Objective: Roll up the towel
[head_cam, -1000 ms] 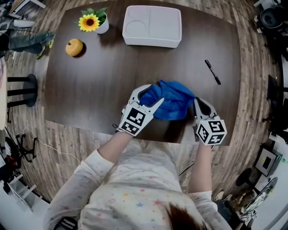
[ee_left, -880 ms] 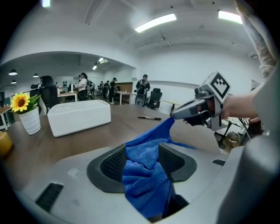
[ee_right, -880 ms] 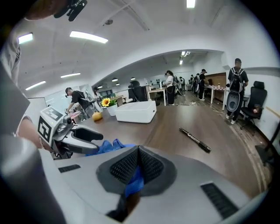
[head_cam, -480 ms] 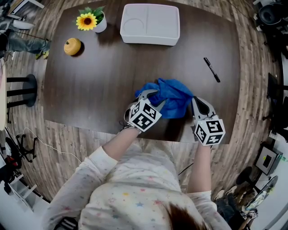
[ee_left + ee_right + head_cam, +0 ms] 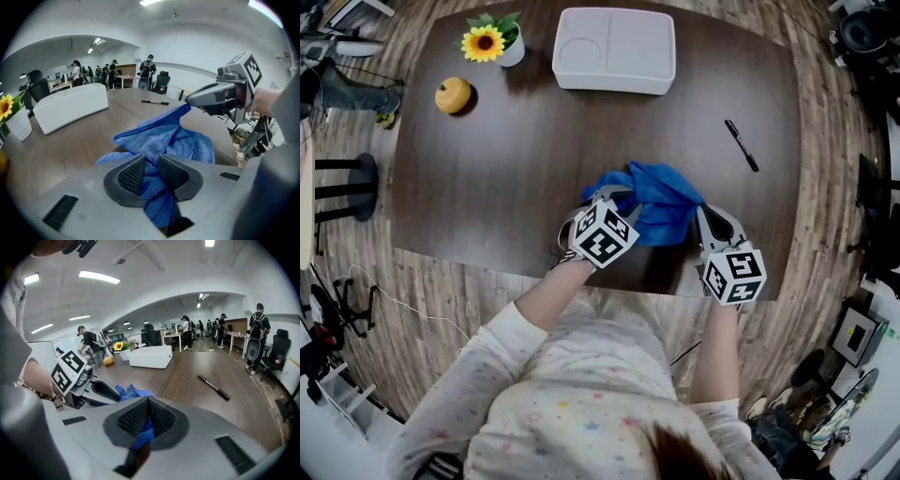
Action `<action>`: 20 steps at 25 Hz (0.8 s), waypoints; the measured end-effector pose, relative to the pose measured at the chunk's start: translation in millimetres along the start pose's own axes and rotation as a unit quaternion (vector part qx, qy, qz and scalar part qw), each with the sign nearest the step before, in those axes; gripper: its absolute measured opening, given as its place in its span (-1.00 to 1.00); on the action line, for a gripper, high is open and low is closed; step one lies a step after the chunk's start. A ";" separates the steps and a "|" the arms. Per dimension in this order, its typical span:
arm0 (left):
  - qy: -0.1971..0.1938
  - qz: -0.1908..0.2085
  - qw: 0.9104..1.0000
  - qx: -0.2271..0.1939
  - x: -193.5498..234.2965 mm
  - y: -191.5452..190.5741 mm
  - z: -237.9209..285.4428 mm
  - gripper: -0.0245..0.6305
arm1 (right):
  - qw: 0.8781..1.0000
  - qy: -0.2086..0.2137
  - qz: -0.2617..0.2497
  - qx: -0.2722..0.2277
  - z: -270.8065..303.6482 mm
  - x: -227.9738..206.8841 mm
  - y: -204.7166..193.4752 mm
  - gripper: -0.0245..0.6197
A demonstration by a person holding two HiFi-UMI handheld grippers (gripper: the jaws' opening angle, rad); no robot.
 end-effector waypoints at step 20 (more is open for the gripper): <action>0.031 0.028 0.998 -0.053 27.3 18.8 -79.6 -0.83 | 0.996 -0.045 -0.021 -0.075 -22.1 -11.2 51.7 -0.92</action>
Point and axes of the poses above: the fingertips, and each gripper's own axes: z forward along the fingers, x to its left, y out of its top, the point moved 7 cm from there along -z, backward along the fingers, and after that the axes turned 4 degrees about -x, right-handed, at the moved point
